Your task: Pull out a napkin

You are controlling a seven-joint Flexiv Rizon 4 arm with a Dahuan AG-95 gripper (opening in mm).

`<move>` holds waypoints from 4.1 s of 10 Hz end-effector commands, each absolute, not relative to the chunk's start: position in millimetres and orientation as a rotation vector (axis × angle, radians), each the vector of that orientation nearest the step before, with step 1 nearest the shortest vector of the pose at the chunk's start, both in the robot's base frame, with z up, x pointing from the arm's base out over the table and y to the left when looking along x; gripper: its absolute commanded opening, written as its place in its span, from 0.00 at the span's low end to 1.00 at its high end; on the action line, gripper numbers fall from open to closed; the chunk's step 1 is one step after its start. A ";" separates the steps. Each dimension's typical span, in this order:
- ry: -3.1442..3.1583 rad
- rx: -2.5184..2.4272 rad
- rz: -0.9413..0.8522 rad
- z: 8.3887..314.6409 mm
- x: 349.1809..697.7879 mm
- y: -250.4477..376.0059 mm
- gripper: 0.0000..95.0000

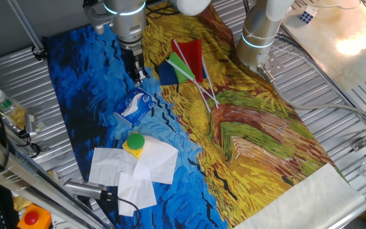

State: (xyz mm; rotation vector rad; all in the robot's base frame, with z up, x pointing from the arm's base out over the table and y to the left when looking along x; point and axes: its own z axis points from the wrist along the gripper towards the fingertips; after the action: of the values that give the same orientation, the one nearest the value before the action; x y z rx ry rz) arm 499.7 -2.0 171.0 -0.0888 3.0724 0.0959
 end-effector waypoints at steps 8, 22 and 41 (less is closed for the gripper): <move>3.066 -0.130 0.090 174.7 499.9 -3.1 0.20; 3.038 -0.114 0.019 176.2 501.2 -4.1 0.40; 2.990 -0.145 -0.014 173.0 500.4 -2.7 0.40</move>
State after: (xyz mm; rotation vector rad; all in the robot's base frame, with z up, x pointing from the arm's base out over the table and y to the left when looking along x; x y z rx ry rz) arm 500.8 -1.6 173.4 -0.1476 2.9917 -0.0148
